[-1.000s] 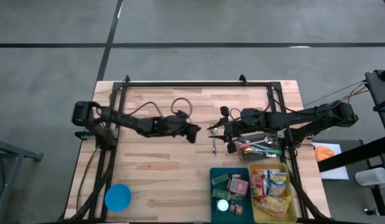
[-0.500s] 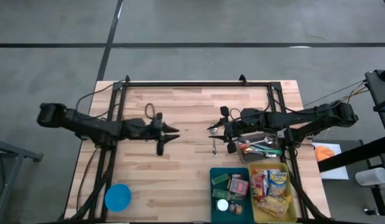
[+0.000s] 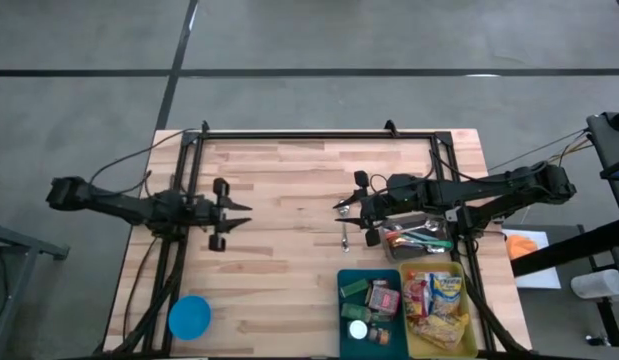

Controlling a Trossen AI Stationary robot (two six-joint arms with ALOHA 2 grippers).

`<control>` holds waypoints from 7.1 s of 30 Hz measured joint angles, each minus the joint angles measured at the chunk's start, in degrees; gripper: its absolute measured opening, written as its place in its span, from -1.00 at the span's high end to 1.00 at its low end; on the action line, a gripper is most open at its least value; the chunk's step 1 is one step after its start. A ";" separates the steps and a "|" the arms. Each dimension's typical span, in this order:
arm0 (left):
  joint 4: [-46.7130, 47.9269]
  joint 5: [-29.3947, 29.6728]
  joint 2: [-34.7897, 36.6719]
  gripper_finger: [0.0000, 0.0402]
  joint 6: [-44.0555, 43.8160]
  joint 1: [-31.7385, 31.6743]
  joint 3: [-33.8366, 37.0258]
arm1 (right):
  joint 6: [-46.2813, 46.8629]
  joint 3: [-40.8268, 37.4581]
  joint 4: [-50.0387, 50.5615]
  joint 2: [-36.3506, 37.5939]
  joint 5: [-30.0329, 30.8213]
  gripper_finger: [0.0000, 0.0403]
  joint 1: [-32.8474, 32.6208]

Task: Pick & Place Food Item
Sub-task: Put the silver spoon into the black bin

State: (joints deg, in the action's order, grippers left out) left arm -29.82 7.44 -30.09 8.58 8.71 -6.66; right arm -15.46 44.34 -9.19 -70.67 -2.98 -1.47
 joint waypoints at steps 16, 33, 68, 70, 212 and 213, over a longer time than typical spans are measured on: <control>23.47 -2.12 22.99 0.40 -1.14 0.24 6.37 | 0.02 0.00 -0.04 0.00 0.00 0.30 -0.01; 28.12 -1.92 22.76 0.40 -1.16 0.24 6.47 | 0.02 0.00 -0.07 0.00 0.00 0.30 -0.01; 28.10 -1.90 22.71 0.41 -1.18 0.22 6.56 | 33.03 0.00 1.09 0.04 17.68 0.30 0.01; 28.12 -1.90 22.71 0.41 -1.18 0.22 6.56 | 38.32 0.00 3.53 0.04 17.99 0.30 -0.05; 28.14 -1.90 22.34 0.41 -1.18 0.24 6.58 | 58.13 30.10 95.22 -5.07 8.66 0.86 -11.27; 28.14 -1.90 22.34 0.41 -1.30 0.23 6.58 | 57.65 30.09 96.26 -4.67 8.51 0.86 -11.71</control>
State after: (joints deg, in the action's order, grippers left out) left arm -1.67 5.54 -7.75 7.28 8.94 -0.08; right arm 42.19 74.43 87.06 -75.35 5.52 -13.17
